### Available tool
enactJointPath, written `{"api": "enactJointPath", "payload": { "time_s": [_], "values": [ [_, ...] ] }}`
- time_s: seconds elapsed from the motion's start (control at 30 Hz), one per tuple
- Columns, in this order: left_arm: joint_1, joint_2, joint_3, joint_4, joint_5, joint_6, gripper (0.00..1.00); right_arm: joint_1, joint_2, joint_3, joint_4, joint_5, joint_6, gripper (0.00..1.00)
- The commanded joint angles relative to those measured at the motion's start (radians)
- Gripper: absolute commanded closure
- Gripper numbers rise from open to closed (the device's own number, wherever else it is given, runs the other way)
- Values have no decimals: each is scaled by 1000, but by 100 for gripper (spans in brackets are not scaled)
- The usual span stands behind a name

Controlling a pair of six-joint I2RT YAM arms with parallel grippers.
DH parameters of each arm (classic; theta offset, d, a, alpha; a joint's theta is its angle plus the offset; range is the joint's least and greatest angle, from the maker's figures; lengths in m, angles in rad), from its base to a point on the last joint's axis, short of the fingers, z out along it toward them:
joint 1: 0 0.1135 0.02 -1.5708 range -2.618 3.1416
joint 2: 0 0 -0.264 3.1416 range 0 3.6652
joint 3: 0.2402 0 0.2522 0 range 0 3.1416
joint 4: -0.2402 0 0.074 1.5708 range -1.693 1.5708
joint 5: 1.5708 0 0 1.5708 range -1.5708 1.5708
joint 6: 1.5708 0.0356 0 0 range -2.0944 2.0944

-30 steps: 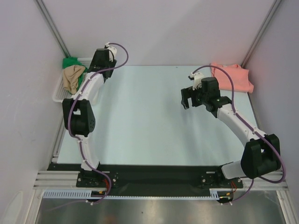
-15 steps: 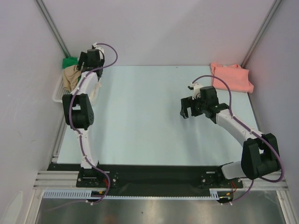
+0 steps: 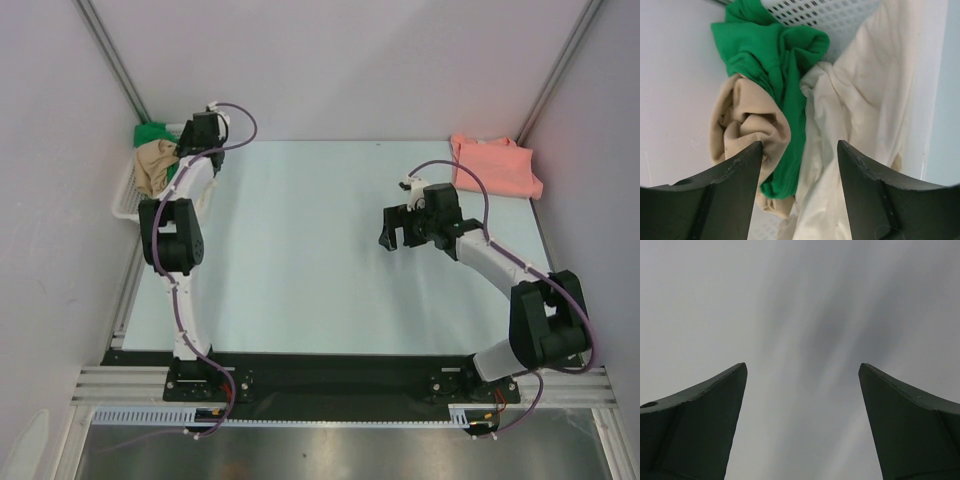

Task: Fold and stack the t-shirts
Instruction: Grab the tshirt from the pile

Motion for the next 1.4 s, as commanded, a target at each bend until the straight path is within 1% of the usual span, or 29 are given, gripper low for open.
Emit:
{"api": "enactJointPath", "payload": {
  "time_s": [0.0,0.07,0.13,0.3,0.37,0.5,0.57,0.63,0.67,0.73,0.77,0.83,0.9,0.97,1.1,1.2,1.23,1.27,1.33,1.37],
  "values": [
    [-5,22,18,-50,9,-3,34,-10,62,73,17,-27,9,0],
    [-5,25,11,-63,15,-16,34,-19,83,85,24,-27,10,0],
    [-5,20,-5,-70,18,-16,39,-28,104,99,45,-35,18,0],
    [-5,15,-38,-67,23,-2,47,-30,136,125,49,-53,20,0],
    [-5,19,-40,-66,18,-3,49,-30,142,133,46,-56,17,0],
    [-5,17,-46,-57,3,-10,57,-30,149,125,55,-53,16,0],
    [-5,17,-51,-29,-26,-5,57,-29,147,118,59,-56,16,0],
    [-5,12,-63,12,-54,7,54,-30,144,108,64,-58,16,0],
    [-5,14,-69,40,-98,27,54,-30,139,101,65,-58,15,0],
    [-5,22,-65,92,-124,49,56,-32,133,91,64,-55,10,0],
    [21,28,-60,100,-136,67,60,-30,132,87,62,-52,7,1],
    [21,40,-49,121,-146,85,74,-33,121,75,64,-49,3,0],
    [22,46,-35,127,-149,90,93,-33,107,62,65,-44,0,0],
    [22,43,-32,144,-152,87,99,-36,97,52,70,-44,-2,0],
    [18,29,-31,149,-149,70,99,-36,81,38,69,-44,-7,0],
    [7,-12,-61,176,-152,50,100,-36,67,36,70,-38,-20,0],
    [7,-26,-69,174,-143,24,100,-38,63,35,72,-35,-22,0],
    [-20,-44,-75,142,-135,9,100,-36,60,35,75,-32,-28,0],
    [-40,-67,-92,120,-127,-26,100,-38,52,35,76,-33,-33,0],
    [-48,-86,-119,112,-130,-32,100,-38,44,33,79,-33,-36,0]
  ]
}}
